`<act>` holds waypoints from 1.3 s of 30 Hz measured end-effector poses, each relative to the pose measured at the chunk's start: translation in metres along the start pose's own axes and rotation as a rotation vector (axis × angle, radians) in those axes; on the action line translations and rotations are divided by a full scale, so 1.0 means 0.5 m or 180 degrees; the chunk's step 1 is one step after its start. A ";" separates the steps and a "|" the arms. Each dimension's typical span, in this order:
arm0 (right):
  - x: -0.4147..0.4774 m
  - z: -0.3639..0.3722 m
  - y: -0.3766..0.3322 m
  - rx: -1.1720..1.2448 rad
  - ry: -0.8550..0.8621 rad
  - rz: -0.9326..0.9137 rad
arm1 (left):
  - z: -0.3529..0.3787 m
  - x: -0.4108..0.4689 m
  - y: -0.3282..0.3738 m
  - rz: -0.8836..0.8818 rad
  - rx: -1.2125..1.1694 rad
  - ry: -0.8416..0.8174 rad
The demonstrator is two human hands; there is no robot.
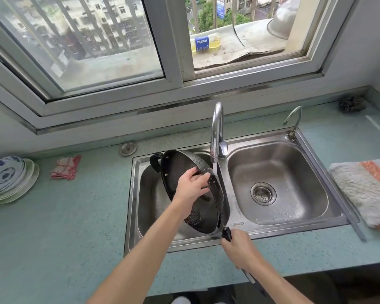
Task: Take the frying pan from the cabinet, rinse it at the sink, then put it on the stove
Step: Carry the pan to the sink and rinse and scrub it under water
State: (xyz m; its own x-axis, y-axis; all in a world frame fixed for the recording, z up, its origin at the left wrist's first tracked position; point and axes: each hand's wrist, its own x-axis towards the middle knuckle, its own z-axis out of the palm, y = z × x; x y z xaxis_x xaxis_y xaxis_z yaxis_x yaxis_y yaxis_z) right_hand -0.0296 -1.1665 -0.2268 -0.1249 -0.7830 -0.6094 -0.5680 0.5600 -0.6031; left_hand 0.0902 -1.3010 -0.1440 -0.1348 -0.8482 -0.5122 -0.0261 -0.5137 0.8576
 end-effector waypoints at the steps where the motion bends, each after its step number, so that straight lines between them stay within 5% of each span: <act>1: -0.002 0.007 0.002 0.0013 0.0063 0.0035 | 0.001 -0.001 -0.004 0.0028 0.0034 0.0012; 16: -0.011 0.059 0.031 0.0591 0.0432 0.0105 | 0.010 0.004 -0.013 0.0053 0.0415 -0.0086; 39: 0.048 -0.030 0.031 0.0411 0.0568 -0.0063 | -0.134 -0.069 -0.035 0.0213 -0.0260 0.0168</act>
State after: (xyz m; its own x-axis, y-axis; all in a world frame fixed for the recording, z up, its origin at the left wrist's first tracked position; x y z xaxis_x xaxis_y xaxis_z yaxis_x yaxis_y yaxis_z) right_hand -0.0533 -1.1808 -0.2430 -0.2633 -0.8232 -0.5030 -0.4644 0.5651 -0.6819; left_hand 0.1618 -1.2712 -0.1445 -0.0813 -0.8855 -0.4575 0.0623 -0.4626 0.8844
